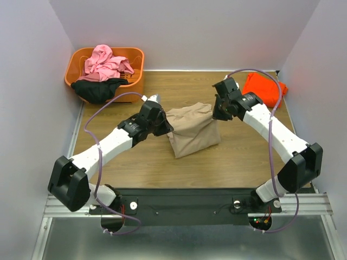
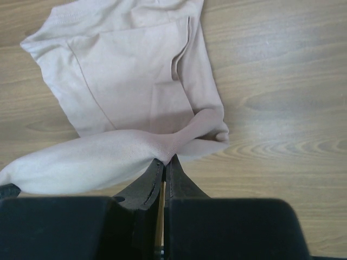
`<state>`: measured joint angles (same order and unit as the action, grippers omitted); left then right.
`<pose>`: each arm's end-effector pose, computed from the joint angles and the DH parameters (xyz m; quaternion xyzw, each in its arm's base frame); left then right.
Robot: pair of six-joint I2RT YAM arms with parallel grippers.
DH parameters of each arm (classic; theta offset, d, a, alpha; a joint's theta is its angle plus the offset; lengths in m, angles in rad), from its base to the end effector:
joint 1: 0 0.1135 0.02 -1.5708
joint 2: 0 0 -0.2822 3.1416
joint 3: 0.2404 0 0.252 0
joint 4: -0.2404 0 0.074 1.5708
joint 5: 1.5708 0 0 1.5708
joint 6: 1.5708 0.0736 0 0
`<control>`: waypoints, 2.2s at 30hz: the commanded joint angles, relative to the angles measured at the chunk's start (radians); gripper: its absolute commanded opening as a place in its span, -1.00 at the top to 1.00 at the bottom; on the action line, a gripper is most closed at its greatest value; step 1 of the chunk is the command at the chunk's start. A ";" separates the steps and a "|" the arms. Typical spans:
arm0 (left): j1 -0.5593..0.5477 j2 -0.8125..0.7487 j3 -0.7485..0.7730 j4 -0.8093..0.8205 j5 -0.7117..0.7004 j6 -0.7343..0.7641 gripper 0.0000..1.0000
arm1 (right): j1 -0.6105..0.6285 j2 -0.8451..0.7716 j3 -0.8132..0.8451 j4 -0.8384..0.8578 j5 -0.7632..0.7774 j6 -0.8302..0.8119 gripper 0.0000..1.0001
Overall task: Fold and stack the t-shirts
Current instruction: Fold the tshirt, then neatly place the folded tshirt to the corner
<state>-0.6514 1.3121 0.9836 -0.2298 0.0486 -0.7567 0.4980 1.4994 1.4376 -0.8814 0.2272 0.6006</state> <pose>0.2554 -0.1993 0.2860 -0.0342 0.8737 -0.3300 0.3557 0.3008 0.1447 0.3218 0.0834 0.9420 0.0682 0.3179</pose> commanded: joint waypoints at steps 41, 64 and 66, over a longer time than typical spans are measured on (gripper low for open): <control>0.219 0.476 0.362 0.027 0.145 0.186 1.00 | -0.127 0.538 0.438 0.165 -0.023 -0.199 0.99; 0.250 0.681 0.833 -0.051 0.111 0.275 -0.86 | -0.317 0.558 0.537 0.186 -0.214 -0.188 -0.48; 0.236 0.647 0.741 -0.031 0.111 0.277 -0.86 | -0.354 0.529 0.471 0.214 -0.296 -0.205 -0.50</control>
<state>-0.3901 2.0235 1.8374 -0.2443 0.1341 -0.5125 0.1970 2.1231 1.9881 -0.7162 0.0948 0.4316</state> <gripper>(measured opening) 0.931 0.743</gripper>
